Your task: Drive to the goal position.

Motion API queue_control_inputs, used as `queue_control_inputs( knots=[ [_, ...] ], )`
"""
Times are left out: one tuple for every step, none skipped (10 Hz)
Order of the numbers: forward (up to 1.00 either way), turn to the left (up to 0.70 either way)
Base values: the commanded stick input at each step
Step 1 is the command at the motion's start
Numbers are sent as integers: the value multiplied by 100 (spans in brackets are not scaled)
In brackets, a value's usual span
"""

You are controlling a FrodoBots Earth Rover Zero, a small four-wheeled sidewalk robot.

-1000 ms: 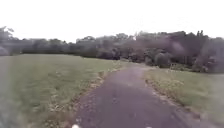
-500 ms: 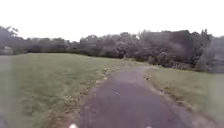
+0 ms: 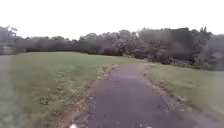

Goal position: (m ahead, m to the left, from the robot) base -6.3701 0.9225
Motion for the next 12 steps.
queue_control_inputs(
  knots=[
    [-61,0],
    [-61,0],
    [-61,0],
    [-61,0],
    [-61,0],
    [-61,0],
    [-61,0],
    [-62,0],
    [-62,0],
    [-61,0],
    [-62,0],
    [-62,0]
  ],
)
